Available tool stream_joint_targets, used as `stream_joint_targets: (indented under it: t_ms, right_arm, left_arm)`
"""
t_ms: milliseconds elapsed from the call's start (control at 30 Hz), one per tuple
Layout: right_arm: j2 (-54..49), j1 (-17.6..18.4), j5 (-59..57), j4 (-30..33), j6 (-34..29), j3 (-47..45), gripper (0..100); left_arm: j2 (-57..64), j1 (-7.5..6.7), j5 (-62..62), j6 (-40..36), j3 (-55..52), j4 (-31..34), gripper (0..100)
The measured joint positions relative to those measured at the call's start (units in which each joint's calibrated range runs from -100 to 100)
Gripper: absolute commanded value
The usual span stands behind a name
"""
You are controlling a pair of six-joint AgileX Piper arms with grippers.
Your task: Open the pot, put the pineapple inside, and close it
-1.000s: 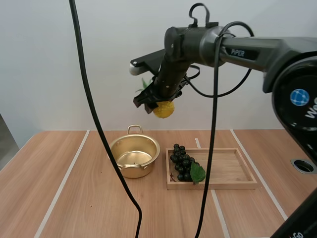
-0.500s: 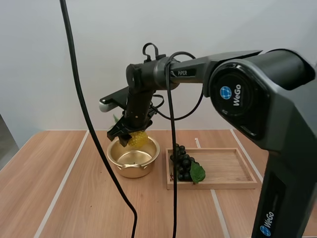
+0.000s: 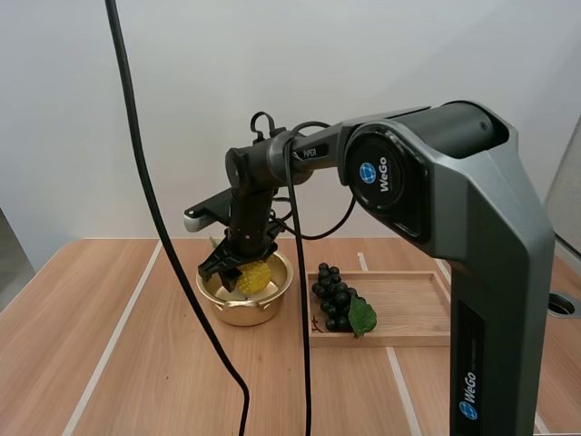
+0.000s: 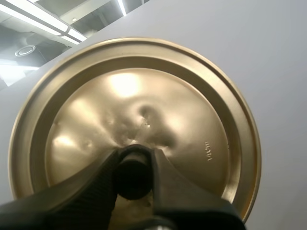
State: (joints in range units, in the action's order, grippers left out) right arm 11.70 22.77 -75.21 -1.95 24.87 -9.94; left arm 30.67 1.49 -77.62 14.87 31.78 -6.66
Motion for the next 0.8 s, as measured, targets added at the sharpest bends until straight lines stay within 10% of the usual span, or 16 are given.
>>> stream_joint_targets:
  t_ms: [800]
  right_arm:
    - [4.27,0.0,1.36,1.21,0.0,-1.35,0]
  left_arm:
    - [0.0,0.0,-1.82,0.0,0.0,0.09,0]
